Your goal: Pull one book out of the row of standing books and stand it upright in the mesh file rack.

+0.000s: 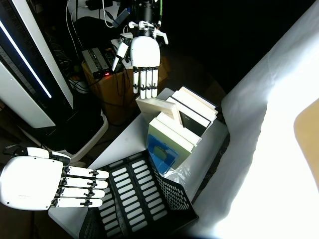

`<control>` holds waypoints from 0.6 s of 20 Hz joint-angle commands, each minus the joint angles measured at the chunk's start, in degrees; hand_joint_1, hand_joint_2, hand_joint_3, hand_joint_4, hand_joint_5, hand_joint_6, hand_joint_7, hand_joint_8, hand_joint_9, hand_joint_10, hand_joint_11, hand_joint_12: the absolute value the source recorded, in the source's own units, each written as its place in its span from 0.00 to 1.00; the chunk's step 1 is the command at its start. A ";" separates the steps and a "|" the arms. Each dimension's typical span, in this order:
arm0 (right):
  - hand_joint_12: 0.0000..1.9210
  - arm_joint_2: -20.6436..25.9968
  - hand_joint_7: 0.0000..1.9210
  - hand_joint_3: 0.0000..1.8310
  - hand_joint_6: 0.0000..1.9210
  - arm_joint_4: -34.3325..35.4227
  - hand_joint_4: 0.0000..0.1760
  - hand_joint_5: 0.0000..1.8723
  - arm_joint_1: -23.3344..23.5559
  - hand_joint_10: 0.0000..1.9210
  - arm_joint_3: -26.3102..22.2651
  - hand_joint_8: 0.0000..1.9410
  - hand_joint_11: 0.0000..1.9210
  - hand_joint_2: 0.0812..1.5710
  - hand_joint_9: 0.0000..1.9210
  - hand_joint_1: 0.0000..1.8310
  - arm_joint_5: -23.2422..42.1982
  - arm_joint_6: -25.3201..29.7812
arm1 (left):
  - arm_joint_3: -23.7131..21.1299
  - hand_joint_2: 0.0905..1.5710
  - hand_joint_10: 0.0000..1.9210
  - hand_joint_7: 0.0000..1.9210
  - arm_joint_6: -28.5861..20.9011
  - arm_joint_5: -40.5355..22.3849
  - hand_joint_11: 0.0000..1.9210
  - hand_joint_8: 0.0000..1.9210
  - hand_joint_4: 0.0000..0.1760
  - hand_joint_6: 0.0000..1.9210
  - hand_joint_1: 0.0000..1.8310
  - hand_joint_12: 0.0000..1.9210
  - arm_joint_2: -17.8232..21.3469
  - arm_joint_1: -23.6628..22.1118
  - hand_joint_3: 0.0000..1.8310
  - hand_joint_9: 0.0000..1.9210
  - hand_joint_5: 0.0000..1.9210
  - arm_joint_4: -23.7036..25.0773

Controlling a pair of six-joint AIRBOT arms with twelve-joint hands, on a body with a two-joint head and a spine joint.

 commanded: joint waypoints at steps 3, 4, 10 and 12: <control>0.00 0.33 0.00 0.00 0.00 0.63 0.00 0.00 -0.15 0.00 0.42 0.00 0.00 0.83 0.00 0.25 5.96 0.25 | 0.50 0.76 0.00 0.00 -0.02 -3.00 0.00 0.00 0.00 0.01 0.00 0.00 0.48 -0.20 0.01 0.00 0.25 4.05; 0.00 0.32 0.00 0.00 0.00 0.71 0.00 0.00 -0.23 0.00 0.42 0.00 0.00 0.83 0.00 0.26 5.98 0.25 | 0.75 0.77 0.00 0.00 -0.02 -3.33 0.00 0.00 0.00 0.01 0.00 0.00 0.50 -0.72 0.01 0.00 0.26 3.92; 0.00 0.31 0.00 0.00 0.00 0.80 0.00 0.00 -0.37 0.00 0.42 0.00 0.00 0.83 0.00 0.27 6.07 0.25 | 0.00 0.73 0.00 0.00 -0.02 -6.15 0.00 0.00 0.00 0.01 0.02 0.00 2.05 -3.26 0.00 0.00 0.27 4.18; 0.00 0.31 0.00 0.00 0.00 0.80 0.00 0.00 -0.37 0.00 0.43 0.00 0.00 0.83 0.00 0.26 6.17 0.25 | -0.61 0.74 0.00 0.00 -0.02 -7.61 0.00 0.00 0.00 0.00 0.00 0.00 3.38 -3.71 0.00 0.00 0.26 4.18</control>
